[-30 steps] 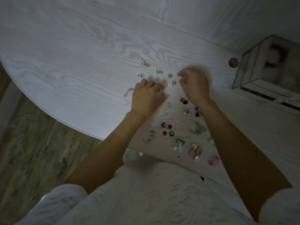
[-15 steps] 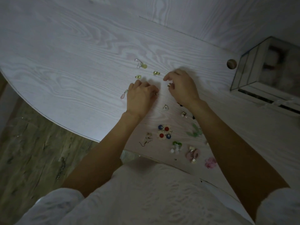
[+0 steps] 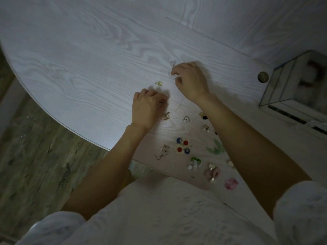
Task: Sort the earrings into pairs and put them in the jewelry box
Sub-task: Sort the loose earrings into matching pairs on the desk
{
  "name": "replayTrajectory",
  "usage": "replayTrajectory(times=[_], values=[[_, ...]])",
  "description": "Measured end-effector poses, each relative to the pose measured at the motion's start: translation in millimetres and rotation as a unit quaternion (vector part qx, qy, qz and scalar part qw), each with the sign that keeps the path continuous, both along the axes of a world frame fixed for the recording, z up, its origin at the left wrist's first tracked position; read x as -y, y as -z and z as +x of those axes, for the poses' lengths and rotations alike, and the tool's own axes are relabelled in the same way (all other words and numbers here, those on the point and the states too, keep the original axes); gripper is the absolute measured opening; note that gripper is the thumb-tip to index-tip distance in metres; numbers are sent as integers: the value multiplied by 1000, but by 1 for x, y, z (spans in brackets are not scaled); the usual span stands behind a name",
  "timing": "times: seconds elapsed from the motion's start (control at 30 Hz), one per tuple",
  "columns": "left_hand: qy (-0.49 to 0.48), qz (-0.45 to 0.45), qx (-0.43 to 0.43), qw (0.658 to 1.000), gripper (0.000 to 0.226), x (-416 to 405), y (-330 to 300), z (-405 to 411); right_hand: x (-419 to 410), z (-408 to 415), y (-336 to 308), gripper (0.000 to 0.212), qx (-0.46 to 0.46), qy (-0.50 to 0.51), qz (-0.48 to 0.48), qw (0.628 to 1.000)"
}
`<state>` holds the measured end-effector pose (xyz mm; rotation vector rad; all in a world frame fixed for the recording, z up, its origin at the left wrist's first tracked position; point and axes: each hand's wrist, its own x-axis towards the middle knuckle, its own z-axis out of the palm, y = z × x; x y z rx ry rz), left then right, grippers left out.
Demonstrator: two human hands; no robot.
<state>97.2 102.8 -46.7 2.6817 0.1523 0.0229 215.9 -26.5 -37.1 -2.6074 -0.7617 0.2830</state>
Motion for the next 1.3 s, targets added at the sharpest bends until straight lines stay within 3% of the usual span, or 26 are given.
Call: replayTrajectory(times=[0.23, 0.4, 0.53, 0.7, 1.03, 1.17, 1.3], values=[[-86, -135, 57, 986, 19, -25, -6, -21, 26, -36, -9, 26, 28, 29, 62, 997], [-163, -161, 25, 973, 22, -49, -4, -32, 20, -63, -10, 22, -48, -7, 82, 995], [-102, -150, -14, 983, 29, -47, -6, 6, 6, -68, -2, 26, -102, -2, 49, 994], [-17, -98, -61, 993, 23, -31, 0, 50, 0, -68, 3, 20, -80, 31, 44, 995], [22, -45, 7, 999, 14, -28, 1, 44, 20, -71, 1, 18, -3, 50, 16, 999], [29, -115, 36, 992, 10, -8, -11, 37, 25, -76, 1, 21, 6, 15, 4, 1000], [10, -248, 45, 968, 7, 21, -21, 26, 44, -70, -8, 20, -24, 99, 20, 995]])
